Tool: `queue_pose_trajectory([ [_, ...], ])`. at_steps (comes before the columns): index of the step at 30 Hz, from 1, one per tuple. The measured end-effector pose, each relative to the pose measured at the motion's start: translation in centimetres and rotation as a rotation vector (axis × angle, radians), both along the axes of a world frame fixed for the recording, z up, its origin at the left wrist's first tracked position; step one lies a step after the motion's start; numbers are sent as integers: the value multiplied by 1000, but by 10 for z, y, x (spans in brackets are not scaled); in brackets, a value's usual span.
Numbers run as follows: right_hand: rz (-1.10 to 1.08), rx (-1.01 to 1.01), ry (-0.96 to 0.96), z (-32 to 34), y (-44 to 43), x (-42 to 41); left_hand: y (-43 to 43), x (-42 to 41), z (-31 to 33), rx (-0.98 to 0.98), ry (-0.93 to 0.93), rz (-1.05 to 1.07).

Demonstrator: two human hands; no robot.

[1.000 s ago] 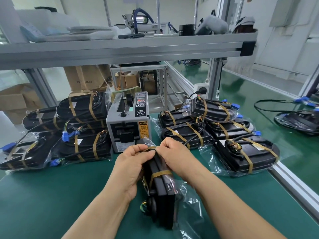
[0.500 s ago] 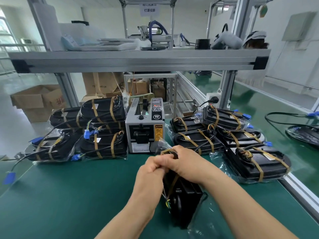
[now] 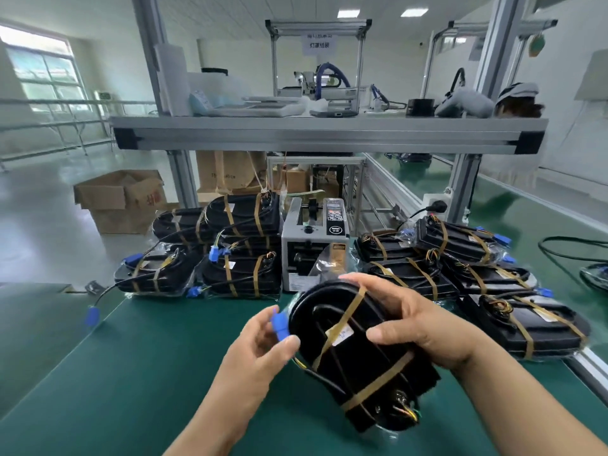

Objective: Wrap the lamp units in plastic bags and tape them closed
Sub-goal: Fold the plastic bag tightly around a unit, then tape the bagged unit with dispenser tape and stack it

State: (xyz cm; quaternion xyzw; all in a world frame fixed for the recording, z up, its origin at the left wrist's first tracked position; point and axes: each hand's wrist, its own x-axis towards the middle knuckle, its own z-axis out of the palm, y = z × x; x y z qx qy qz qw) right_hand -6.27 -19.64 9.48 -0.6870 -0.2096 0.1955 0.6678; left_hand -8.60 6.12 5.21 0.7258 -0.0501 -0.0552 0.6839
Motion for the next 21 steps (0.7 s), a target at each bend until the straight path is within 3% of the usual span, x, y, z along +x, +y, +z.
queue_pose_trajectory([
  [3,152,46,-71,5,10,-2,10,-18,11,-41,-148,-119],
  [7,319,59,-118,16,19,-1,17,-33,21,15,-339,-25],
  [11,391,71,-148,27,28,3,24,-39,26,28,-433,16],
  [14,378,63,-137,32,35,9,27,-37,23,-34,-404,70],
  [17,190,-22,-101,32,49,20,31,-26,18,-141,-267,209],
  [21,-436,-230,-157,14,74,38,55,10,10,-356,8,399],
])
